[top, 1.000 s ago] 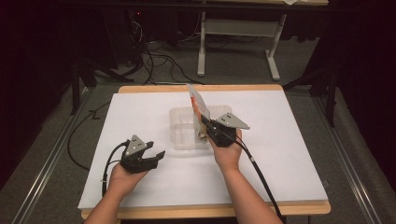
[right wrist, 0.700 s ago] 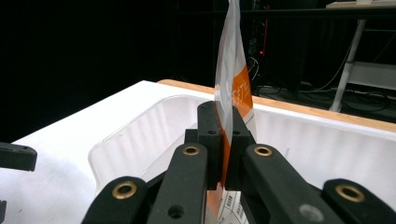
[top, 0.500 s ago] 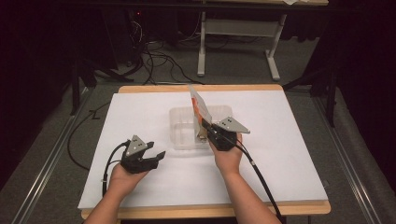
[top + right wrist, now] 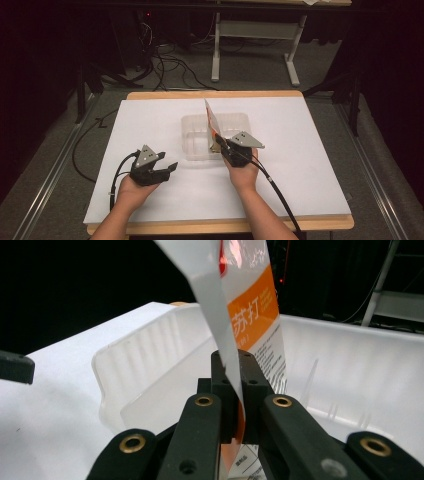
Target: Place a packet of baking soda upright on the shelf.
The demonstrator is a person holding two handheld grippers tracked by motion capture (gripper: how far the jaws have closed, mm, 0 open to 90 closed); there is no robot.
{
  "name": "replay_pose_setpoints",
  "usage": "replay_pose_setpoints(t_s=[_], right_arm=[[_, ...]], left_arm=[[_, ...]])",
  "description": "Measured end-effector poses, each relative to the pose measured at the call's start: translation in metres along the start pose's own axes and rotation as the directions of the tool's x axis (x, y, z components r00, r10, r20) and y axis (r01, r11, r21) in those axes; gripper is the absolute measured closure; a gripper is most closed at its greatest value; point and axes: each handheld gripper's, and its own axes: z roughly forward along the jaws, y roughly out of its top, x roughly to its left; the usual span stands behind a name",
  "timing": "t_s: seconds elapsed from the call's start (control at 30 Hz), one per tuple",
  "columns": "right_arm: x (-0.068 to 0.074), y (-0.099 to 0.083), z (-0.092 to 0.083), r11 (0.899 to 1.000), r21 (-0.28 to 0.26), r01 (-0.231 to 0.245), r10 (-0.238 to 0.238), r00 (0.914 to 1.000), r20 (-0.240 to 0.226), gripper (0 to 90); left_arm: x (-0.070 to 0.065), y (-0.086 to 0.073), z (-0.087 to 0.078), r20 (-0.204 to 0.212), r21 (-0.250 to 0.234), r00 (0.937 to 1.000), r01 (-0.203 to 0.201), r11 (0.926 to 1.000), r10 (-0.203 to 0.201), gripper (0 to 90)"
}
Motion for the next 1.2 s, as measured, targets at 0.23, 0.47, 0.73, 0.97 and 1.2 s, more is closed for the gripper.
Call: replay_pose_setpoints(t_s=[0.23, 0.47, 0.73, 0.97, 1.2], right_arm=[[0.000, -0.009, 0.000, 1.000, 0.015, -0.002, 0.002, 1.0000, 0.004, 88.8], [0.002, -0.008, 0.000, 1.000, 0.023, 0.001, -0.001, 1.0000, -0.005, 81.2], [0.000, 0.006, -0.003, 1.000, 0.025, 0.012, -0.011, 0.9997, -0.021, 58.7], [-0.001, 0.018, -0.008, 0.999, 0.037, 0.027, -0.026, 0.9993, -0.025, 41.3], [-0.001, 0.018, -0.015, 0.998, 0.057, 0.028, -0.026, 0.9992, -0.031, 28.3]], left_arm=[[-0.001, 0.000, 0.001, -0.001, 0.002, 1.0000, -0.003, 1.0000, 0.003, 39.6], [0.000, 0.000, 0.001, -0.002, 0.002, 1.0000, -0.004, 1.0000, 0.004, 39.6], [0.001, 0.000, 0.000, -0.003, 0.001, 1.0000, 0.001, 1.0000, -0.001, 39.5], [0.001, 0.000, 0.000, -0.006, -0.003, 1.0000, 0.003, 1.0000, -0.003, 39.5], [0.004, 0.000, -0.001, -0.011, -0.009, 0.9999, 0.006, 0.9999, -0.006, 39.5]])
